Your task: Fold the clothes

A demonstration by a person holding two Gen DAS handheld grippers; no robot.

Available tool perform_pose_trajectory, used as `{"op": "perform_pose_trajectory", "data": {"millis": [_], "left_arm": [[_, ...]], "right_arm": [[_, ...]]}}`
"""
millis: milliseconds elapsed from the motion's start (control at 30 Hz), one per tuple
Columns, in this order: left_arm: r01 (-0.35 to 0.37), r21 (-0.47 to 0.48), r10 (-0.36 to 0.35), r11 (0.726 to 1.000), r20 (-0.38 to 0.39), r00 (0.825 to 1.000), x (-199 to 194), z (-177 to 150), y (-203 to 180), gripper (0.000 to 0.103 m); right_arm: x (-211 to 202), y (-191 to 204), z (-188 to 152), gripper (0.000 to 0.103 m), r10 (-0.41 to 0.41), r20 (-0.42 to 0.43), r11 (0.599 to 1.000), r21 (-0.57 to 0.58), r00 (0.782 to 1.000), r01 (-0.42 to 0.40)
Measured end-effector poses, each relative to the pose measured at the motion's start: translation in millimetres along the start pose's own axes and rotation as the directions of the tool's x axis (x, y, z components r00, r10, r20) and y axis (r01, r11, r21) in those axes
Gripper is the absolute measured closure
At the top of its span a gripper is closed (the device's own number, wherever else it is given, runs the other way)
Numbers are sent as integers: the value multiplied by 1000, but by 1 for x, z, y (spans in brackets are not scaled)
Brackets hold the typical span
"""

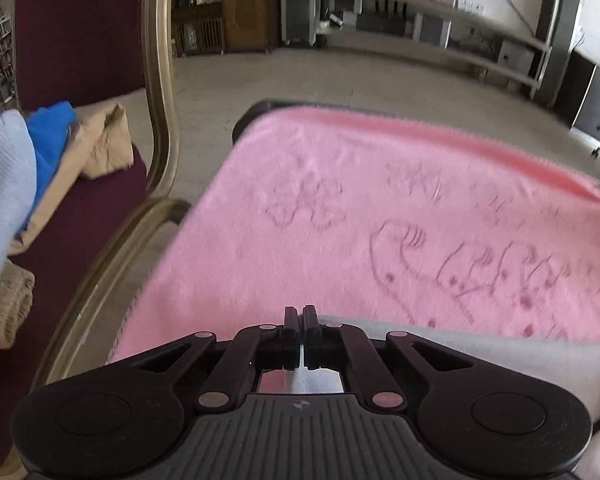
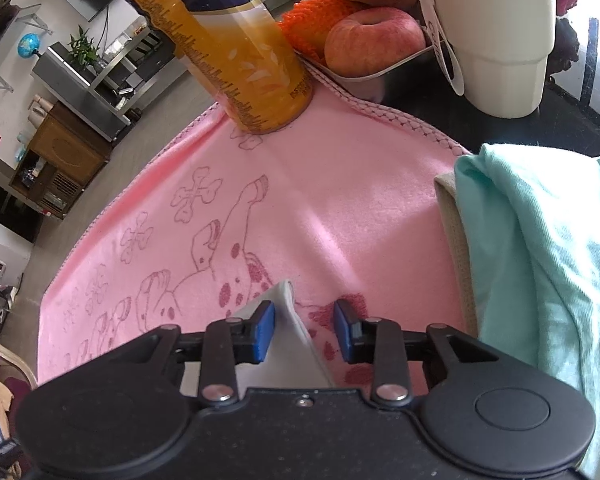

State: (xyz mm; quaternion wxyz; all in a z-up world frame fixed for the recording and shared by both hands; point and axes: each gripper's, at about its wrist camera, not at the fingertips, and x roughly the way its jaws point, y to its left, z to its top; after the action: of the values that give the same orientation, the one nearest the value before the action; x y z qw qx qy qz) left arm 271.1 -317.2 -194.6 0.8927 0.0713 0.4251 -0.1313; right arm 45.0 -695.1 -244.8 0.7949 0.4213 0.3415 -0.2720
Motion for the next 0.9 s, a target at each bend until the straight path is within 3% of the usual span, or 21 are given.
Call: {"op": "perform_pose_trajectory", "data": {"millis": [233,433,500,633,733,900], "left_arm": [[42,-48,-43,998,-21,999,4,1,7,101],[38,-58,-39,998,-16,999,1,-3,6,101],[18,-59,-18,998,-1,1000,0,-3,5,101],[-63,-26,63,998,2,998,2,-6,-2,101],[-116,8,116,993,-9,993,11,-11,-7,100],[-156,22,157,987,-8,988,11,-15,-7,101]], "right_arm": [[-14,-18,7,71,77,60,991,101,995,-83],[1,-12,9,74,62,49,996,55,997,-65],[5,-6,7,100,72,44,996,44,996,-74],[-11,13,3,101,-20,159,998,-62,987,30],[-2,9,1,101,-96,147,992,-72,985,107],[1,5,-3,101,-138,128,987,-68,982,147]]}}
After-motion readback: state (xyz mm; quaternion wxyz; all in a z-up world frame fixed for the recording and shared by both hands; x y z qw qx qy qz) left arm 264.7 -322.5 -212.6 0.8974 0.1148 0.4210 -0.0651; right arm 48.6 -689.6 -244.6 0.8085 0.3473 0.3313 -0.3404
